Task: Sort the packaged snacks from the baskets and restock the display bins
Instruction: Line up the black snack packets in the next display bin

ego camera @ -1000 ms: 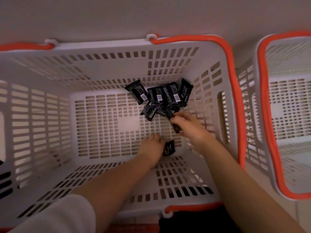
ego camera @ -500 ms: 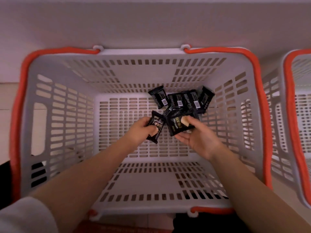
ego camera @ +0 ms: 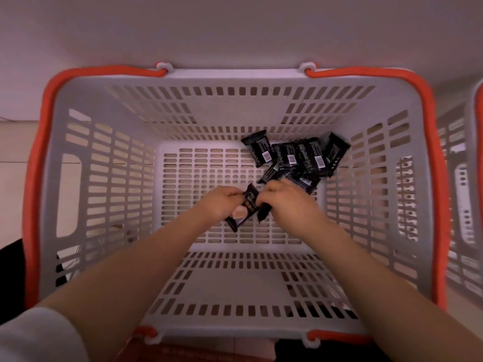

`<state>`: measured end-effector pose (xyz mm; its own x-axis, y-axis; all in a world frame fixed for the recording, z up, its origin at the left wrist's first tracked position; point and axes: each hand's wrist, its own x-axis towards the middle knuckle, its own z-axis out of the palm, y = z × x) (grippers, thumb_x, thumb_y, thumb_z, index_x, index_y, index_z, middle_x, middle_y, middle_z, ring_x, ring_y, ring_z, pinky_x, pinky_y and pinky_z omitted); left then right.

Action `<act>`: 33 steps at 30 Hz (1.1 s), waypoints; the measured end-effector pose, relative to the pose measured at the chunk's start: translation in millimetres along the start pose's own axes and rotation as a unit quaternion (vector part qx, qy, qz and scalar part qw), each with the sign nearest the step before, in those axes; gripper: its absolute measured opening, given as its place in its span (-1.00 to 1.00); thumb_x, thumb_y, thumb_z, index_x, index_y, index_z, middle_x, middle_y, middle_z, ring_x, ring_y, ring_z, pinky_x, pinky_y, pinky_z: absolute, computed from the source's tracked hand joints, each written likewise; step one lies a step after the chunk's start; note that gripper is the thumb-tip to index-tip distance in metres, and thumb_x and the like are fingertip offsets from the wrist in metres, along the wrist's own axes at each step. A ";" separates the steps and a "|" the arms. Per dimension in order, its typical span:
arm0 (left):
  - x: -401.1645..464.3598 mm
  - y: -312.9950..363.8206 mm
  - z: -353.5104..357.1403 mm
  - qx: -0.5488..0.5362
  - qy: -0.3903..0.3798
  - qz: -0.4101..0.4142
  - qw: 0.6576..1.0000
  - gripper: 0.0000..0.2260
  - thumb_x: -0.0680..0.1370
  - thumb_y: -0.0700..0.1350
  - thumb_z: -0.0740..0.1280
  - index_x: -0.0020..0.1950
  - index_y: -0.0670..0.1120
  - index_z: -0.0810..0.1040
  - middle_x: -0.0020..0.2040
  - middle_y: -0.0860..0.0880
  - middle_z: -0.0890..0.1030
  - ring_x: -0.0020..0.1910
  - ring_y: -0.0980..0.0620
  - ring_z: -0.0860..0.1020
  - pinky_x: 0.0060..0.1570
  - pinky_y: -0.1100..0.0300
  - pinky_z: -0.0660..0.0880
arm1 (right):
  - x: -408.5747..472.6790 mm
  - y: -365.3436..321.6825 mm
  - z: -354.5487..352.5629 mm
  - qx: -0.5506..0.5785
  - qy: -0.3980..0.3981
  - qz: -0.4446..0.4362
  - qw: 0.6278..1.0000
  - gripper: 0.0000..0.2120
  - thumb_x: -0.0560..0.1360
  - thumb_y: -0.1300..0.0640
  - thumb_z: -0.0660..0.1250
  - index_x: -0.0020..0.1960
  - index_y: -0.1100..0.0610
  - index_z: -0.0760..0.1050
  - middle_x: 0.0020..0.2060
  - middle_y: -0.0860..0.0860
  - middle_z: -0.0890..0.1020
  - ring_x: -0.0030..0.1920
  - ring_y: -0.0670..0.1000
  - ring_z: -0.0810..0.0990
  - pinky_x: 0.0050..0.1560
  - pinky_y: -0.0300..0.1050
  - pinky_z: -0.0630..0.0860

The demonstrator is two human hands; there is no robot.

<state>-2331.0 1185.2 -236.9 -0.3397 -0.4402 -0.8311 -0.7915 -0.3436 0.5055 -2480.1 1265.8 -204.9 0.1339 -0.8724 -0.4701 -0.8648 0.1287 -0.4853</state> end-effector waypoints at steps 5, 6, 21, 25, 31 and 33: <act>-2.6 6.9 7.4 -0.186 -0.095 -0.117 0.971 -0.71 0.59 0.07 0.19 0.08 -0.12 0.55 -0.02 -0.14 0.63 -0.03 -0.07 0.60 0.00 0.07 0.54 | 2.1 -9.4 3.5 -0.105 0.022 -0.084 0.991 -0.48 0.36 0.42 0.27 0.27 0.13 0.34 0.18 0.06 0.47 0.16 0.08 0.34 0.07 -0.06 0.29; -3.7 6.0 8.2 -0.199 -0.118 -0.127 0.965 -0.68 0.58 0.11 0.17 0.06 -0.11 0.53 -0.05 -0.11 0.62 -0.08 -0.03 0.59 -0.05 0.11 0.52 | 1.5 -8.3 4.0 -0.098 0.026 -0.086 0.991 -0.46 0.34 0.43 0.28 0.27 0.13 0.33 0.19 0.06 0.47 0.16 0.07 0.35 0.07 -0.07 0.29; 10.5 1.5 18.8 -0.293 -0.207 -0.079 0.930 -0.53 0.43 0.25 0.23 0.23 0.04 0.47 0.14 -0.05 0.62 0.12 0.00 0.59 0.08 0.12 0.54 | 13.4 7.6 20.9 0.195 0.039 -0.007 0.980 -0.26 0.53 0.33 0.18 0.54 0.02 -0.17 0.34 0.08 0.43 0.29 0.06 0.39 0.15 -0.09 0.41; 17.8 7.6 20.7 -0.317 -0.106 -0.089 0.938 -0.79 0.53 0.06 0.28 0.08 -0.01 0.54 -0.04 -0.02 0.65 -0.07 0.05 0.60 -0.12 0.20 0.55 | 21.0 13.9 3.9 0.314 0.109 0.045 0.942 -0.32 0.51 0.36 0.20 0.52 0.03 0.03 0.44 0.03 0.25 0.14 -0.05 0.48 0.13 -0.34 0.40; 23.1 11.4 8.1 -0.110 0.041 -0.031 0.993 -0.61 0.50 -0.02 0.38 0.30 -0.05 0.43 0.11 -0.05 0.56 0.01 -0.02 0.58 -0.13 0.18 0.54 | 27.7 64.5 -9.2 -0.028 0.155 0.229 0.960 -0.47 0.52 0.09 0.28 0.41 0.23 0.22 0.44 0.17 0.22 0.40 0.20 0.22 0.35 0.08 0.21; 22.5 8.1 3.9 -0.076 0.057 -0.013 0.995 -0.53 0.48 -0.08 0.41 0.36 -0.07 0.39 0.18 -0.07 0.53 0.06 -0.04 0.57 -0.07 0.17 0.52 | 29.0 69.3 -7.8 -0.079 0.099 0.232 0.965 -0.38 0.49 0.04 0.32 0.43 0.23 0.15 0.44 0.20 0.19 0.40 0.21 0.21 0.34 0.07 0.20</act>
<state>-2347.0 1175.7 -252.4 -0.2534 -0.5186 -0.8166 -0.7106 -0.4730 0.5209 -2539.9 1245.8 -246.4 -0.3655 -0.8133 -0.4526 -0.8748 0.4663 -0.1314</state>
